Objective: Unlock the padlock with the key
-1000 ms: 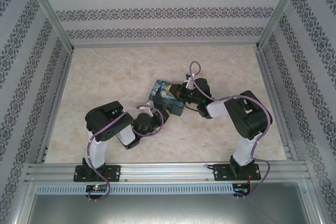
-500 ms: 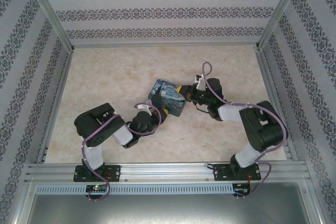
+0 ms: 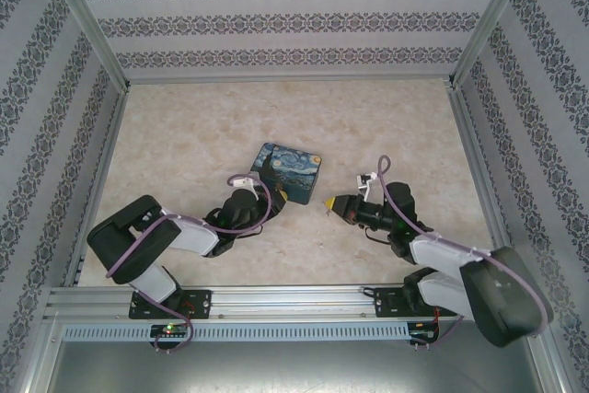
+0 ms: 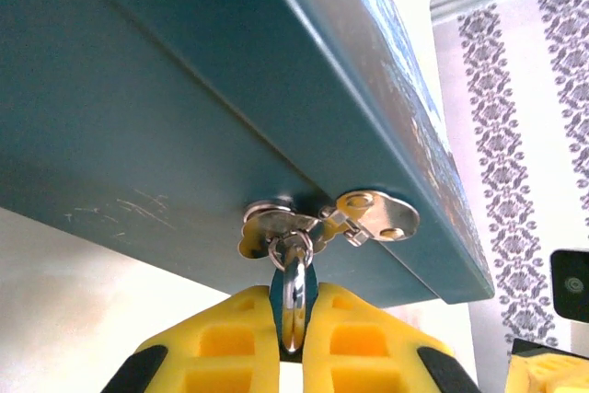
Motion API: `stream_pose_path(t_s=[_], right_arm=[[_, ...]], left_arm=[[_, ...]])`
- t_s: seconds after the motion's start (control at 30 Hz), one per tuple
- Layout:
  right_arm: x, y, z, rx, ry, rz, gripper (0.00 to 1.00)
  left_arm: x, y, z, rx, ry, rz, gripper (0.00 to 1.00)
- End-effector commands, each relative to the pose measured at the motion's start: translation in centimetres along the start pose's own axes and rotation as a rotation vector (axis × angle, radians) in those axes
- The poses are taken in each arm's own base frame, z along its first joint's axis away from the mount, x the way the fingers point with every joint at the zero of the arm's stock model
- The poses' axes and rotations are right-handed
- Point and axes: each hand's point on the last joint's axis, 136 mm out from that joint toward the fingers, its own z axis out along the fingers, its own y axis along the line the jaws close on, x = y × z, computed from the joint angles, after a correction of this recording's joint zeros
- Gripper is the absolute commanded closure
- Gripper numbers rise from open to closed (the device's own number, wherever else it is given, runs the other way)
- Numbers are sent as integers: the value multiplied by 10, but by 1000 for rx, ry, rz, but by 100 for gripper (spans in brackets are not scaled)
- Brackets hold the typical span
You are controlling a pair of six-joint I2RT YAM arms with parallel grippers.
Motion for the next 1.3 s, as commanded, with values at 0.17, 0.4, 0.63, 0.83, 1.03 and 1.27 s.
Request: stream_pose_path(t_s=[0.17,0.4,0.63,0.83,1.03,1.27], right_arm=[[26,3,-1,6,13,-15,100],[36,7,21,18,50,-47,100],[31,11,38,18,22,-33,100],[22,13,44,27,-44,4,100],[16,16,49,28,-86,25,100],[9,17,58,24,-108,38,100]], left_arm=[[8,-32,-4,96,105,6,100],[9,-41,-10,147,115,-37,100],[5,-45,-18,182,91,-95,100],[-2,-46,-21,202,56,-158,100],[-8,-47,-24,207,27,-219,100],[-13,-46,-27,210,2,-281,100]])
